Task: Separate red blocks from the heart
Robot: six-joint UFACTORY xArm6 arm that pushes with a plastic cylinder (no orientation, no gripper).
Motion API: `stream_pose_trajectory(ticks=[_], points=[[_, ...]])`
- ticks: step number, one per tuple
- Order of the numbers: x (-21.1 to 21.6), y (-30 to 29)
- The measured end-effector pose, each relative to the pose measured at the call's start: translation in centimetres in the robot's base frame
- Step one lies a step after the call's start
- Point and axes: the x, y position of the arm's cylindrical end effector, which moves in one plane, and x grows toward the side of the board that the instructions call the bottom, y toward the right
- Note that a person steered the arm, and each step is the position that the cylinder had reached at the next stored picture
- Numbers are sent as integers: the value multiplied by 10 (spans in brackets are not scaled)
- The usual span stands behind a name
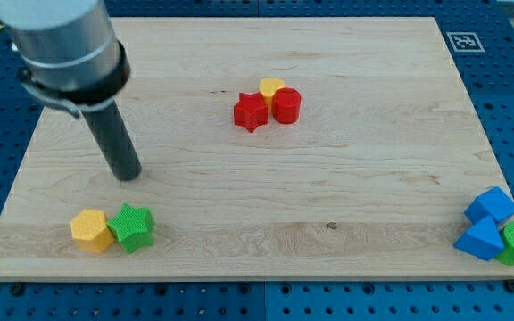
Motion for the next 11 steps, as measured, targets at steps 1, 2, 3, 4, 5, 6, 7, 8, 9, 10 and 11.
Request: stream_pose_trajectory(ticks=[1,2,3,4,5,6,7,8,9,10,11], points=[[-52,13],[-91,48],[-101,103],[-99,171],[-78,215],[-63,220],[-62,204],[-48,175],[-19,155],[-8,145],[-15,132]])
